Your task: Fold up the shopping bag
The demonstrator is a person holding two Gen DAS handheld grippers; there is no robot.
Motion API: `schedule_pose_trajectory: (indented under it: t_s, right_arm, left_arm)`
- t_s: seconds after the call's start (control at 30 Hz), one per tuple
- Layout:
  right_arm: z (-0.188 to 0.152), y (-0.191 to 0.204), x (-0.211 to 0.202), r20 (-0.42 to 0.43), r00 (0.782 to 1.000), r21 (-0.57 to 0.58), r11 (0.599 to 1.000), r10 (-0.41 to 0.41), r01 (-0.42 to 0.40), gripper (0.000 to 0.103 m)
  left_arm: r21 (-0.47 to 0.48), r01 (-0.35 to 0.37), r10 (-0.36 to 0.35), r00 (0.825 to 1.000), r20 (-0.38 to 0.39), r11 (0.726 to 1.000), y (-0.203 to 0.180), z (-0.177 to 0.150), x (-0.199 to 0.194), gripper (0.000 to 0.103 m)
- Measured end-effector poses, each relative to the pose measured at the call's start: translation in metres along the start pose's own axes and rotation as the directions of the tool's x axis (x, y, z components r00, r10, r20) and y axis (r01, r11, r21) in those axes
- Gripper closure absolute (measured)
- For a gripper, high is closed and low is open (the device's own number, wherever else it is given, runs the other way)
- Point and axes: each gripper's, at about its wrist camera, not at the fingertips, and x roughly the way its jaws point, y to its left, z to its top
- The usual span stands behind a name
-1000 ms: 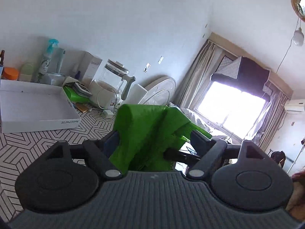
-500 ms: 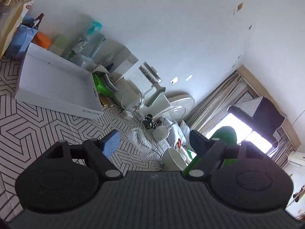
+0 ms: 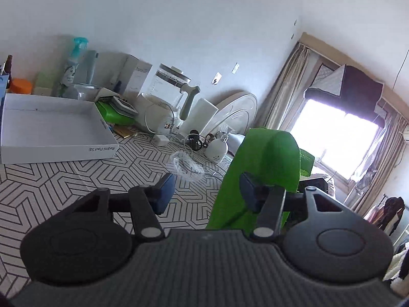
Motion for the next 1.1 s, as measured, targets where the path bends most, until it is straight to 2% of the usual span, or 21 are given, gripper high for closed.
schedule_pose_trajectory:
  t_s: [0.13,0.17,0.2,0.23,0.27,0.33,0.43,0.5,0.6,0.7,0.8,0.87,0.93,1.03,1.1]
  right_arm:
    - [-0.005,0.001,0.001,0.005,1.0,0.01,1.0,-0.028,0.028,0.072]
    - [-0.007,0.002,0.003,0.002,0.999,0.017,0.999,-0.046,0.046,0.072]
    - [-0.01,0.001,0.005,-0.004,0.997,0.027,0.997,-0.078,0.078,0.072]
    - [-0.014,0.0,0.009,-0.011,0.994,0.04,0.993,-0.113,0.113,0.071]
    - [-0.019,-0.003,0.012,-0.021,0.99,0.057,0.988,-0.142,0.143,0.072]
    - [-0.028,-0.009,0.018,-0.039,0.983,0.092,0.979,-0.177,0.18,0.071]
    - [-0.039,-0.027,0.021,-0.063,0.98,0.173,0.965,-0.19,0.198,0.071]
    - [-0.042,-0.03,0.022,-0.072,0.977,0.181,0.96,-0.201,0.211,0.071]
    - [-0.043,-0.019,0.031,-0.093,0.952,0.091,0.95,-0.291,0.299,0.071]
    - [-0.042,-0.006,0.04,-0.091,0.929,0.002,0.933,-0.358,0.36,0.072]
    - [-0.041,-0.003,0.043,-0.09,0.924,-0.018,0.928,-0.373,0.372,0.072]
    - [-0.041,-0.002,0.047,-0.089,0.918,-0.032,0.922,-0.388,0.386,0.072]
    - [-0.043,0.002,0.05,-0.083,0.903,-0.074,0.906,-0.422,0.417,0.072]
    - [-0.045,0.001,0.056,-0.074,0.888,-0.099,0.89,-0.453,0.446,0.072]
    - [-0.048,-0.001,0.062,-0.083,0.871,-0.125,0.873,-0.483,0.472,0.072]
  left_arm:
    - [0.035,-0.044,0.044,0.999,0.02,0.998,-0.005,-0.004,-0.003,0.054]
    - [0.063,-0.068,0.067,0.998,0.02,0.996,-0.01,-0.007,-0.002,0.061]
    - [0.094,-0.077,0.077,0.997,0.007,0.993,-0.015,-0.009,0.0,0.077]
    - [0.124,-0.09,0.093,0.995,-0.02,0.988,-0.02,-0.012,0.004,0.088]
    - [0.143,-0.104,0.111,0.993,-0.043,0.984,-0.024,-0.014,0.008,0.103]
    - [0.197,-0.16,0.183,0.978,-0.102,0.967,-0.027,-0.02,0.02,0.103]
    - [0.138,-0.164,0.184,0.972,-0.145,0.977,-0.014,-0.026,0.026,0.103]
    - [0.149,-0.168,0.189,0.971,-0.145,0.975,-0.013,-0.029,0.026,0.103]
    - [0.21,-0.193,0.226,0.963,-0.146,0.958,-0.023,-0.033,0.03,0.103]
    - [0.276,-0.24,0.285,0.949,-0.134,0.931,-0.033,-0.034,0.034,0.103]
    - [0.271,-0.252,0.295,0.946,-0.133,0.929,-0.032,-0.032,0.034,0.103]
    - [0.294,-0.271,0.318,0.939,-0.127,0.917,-0.035,-0.035,0.036,0.103]
    - [0.319,-0.288,0.341,0.932,-0.124,0.903,-0.038,-0.039,0.037,0.103]
    - [0.31,-0.303,0.355,0.926,-0.127,0.901,-0.035,-0.041,0.042,0.103]
    - [0.327,-0.32,0.379,0.915,-0.137,0.889,-0.034,-0.044,0.048,0.103]
